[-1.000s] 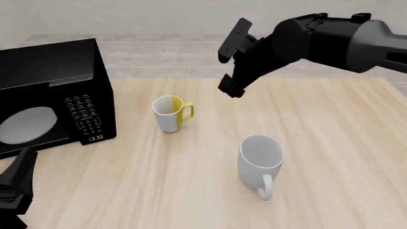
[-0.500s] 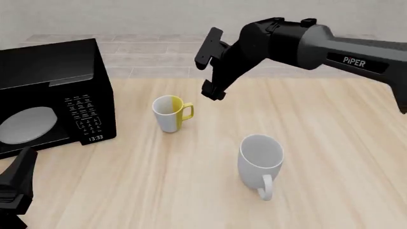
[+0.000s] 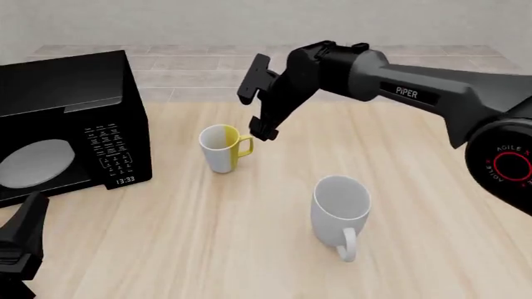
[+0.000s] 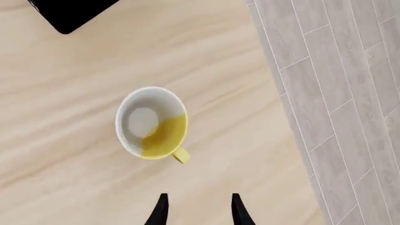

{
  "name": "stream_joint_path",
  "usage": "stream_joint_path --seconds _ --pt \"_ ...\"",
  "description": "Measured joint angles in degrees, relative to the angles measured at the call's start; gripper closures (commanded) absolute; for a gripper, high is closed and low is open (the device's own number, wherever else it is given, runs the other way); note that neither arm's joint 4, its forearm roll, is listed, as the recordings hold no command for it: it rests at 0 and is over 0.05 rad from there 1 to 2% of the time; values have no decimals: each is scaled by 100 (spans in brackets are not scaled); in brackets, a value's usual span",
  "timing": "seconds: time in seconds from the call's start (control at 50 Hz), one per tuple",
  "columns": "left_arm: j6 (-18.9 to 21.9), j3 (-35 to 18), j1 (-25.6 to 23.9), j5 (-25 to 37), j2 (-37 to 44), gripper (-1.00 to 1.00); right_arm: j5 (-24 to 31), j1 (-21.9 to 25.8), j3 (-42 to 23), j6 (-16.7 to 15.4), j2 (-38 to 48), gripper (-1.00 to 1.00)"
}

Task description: Put the yellow and white mug to the front of the white mug.

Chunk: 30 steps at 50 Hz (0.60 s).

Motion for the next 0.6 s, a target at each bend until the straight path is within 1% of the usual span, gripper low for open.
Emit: stream_joint_path --seconds 0.32,0.6 --pt "0 0 0 0 0 -100 33 4 -168 -197 393 -100" --pt "0 0 0 0 0 -100 79 27 -289 -286 625 -100"
